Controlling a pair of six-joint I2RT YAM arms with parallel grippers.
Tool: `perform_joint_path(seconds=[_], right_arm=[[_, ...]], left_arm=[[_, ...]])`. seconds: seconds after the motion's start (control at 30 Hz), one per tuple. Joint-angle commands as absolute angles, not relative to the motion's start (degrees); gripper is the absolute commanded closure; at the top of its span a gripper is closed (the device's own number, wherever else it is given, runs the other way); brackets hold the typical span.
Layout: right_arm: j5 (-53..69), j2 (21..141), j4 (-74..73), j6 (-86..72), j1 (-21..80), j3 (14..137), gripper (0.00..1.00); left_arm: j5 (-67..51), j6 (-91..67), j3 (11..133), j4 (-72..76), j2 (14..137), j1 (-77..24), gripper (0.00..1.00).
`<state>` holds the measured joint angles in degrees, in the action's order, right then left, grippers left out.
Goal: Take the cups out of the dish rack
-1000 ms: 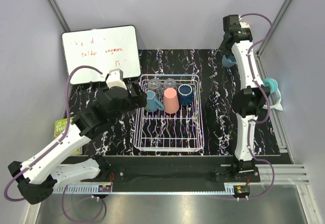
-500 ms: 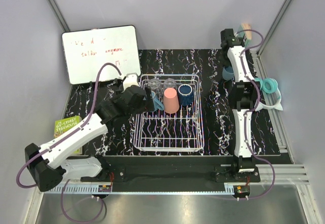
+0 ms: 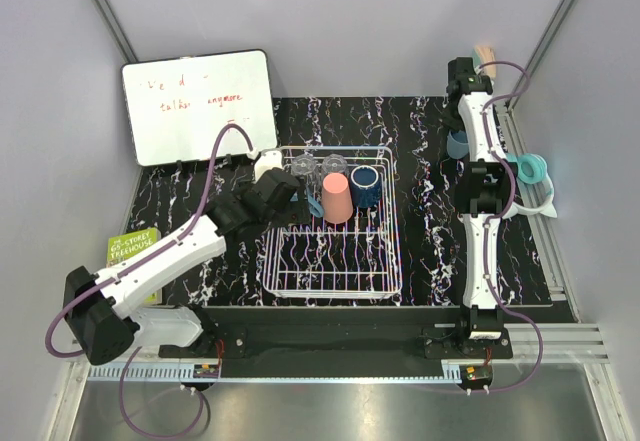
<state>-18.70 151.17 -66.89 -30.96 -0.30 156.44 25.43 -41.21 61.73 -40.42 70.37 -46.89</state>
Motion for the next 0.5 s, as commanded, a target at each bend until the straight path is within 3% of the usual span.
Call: perform_joint_path(seconds=[0.0, 0.03, 0.17, 0.47], right_arm=[[-15.9, 152.8, -67.4, -31.3, -1.6, 156.0, 0.89], [-15.6, 152.4, -67.4, -31.4, -1.5, 155.9, 0.78], [-14.2, 150.2, -66.9, -31.5, -1.5, 155.7, 0.55], [-11.4, 143.5, -66.2, -31.7, -1.5, 154.2, 0.38]], left_arm=[[24.3, -42.1, 62.7, -39.1, 70.0, -46.8, 0.02], [24.3, -42.1, 62.6, -39.1, 69.7, -46.8, 0.02], [23.7, -42.4, 62.1, -39.0, 68.8, -46.8, 0.01], [24.3, -43.0, 60.9, -38.8, 65.7, -47.1, 0.01]])
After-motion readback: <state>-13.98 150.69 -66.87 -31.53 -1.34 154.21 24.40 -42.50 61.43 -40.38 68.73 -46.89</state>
